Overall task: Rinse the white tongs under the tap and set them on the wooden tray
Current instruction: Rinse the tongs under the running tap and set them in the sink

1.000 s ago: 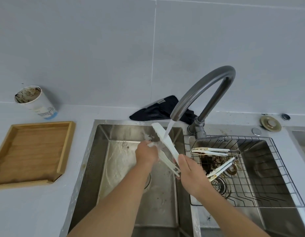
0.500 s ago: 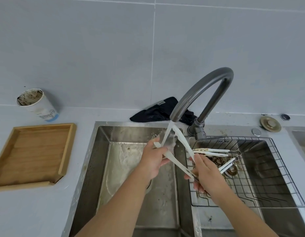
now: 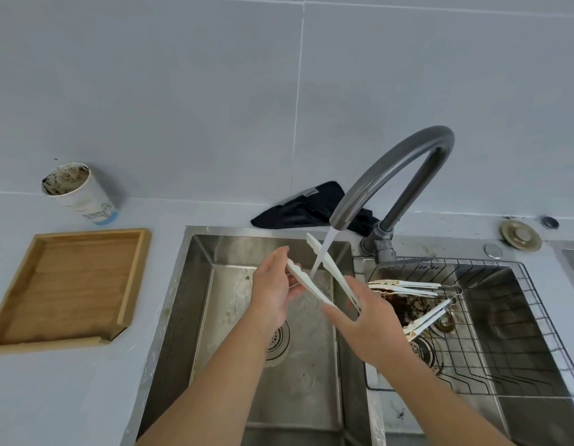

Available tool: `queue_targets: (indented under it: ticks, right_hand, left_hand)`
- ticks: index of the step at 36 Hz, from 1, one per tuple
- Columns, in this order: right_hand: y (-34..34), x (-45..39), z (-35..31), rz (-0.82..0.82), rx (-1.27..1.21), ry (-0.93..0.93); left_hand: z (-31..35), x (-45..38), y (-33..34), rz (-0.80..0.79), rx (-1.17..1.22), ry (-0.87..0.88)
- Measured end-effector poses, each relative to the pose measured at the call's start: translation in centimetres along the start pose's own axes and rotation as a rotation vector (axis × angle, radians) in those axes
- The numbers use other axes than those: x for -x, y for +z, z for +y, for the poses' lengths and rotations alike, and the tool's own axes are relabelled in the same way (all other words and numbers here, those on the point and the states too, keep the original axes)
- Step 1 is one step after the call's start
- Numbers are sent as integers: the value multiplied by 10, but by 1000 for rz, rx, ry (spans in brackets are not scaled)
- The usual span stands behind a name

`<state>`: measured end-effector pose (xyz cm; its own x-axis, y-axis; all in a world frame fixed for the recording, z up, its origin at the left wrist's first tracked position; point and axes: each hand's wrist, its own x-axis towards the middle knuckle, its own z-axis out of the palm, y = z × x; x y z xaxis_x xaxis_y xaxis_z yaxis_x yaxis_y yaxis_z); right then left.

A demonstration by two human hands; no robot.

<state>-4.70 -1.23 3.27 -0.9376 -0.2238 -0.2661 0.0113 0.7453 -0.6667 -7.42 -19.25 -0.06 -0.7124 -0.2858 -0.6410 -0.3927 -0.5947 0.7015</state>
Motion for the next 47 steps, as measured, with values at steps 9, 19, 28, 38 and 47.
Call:
queue_targets:
  ticks: [9, 19, 28, 38, 47]
  right_hand:
    - [10, -10, -7, -111, -16, 21]
    - [4, -31, -24, -292, -337, 268]
    - [-5, -70, -37, -448, -430, 401]
    - [-1, -99, -39, -533, -345, 423]
    - [-1, -106, -46, -586, -249, 341]
  left_hand:
    - [-1, 14, -8, -29, 36, 29]
    - [-3, 14, -7, -62, 119, -61]
    - [1, 7, -9, -22, 91, -97]
    - [-17, 1, -8, 37, 68, -158]
    - [-23, -5, -9, 115, 218, -165]
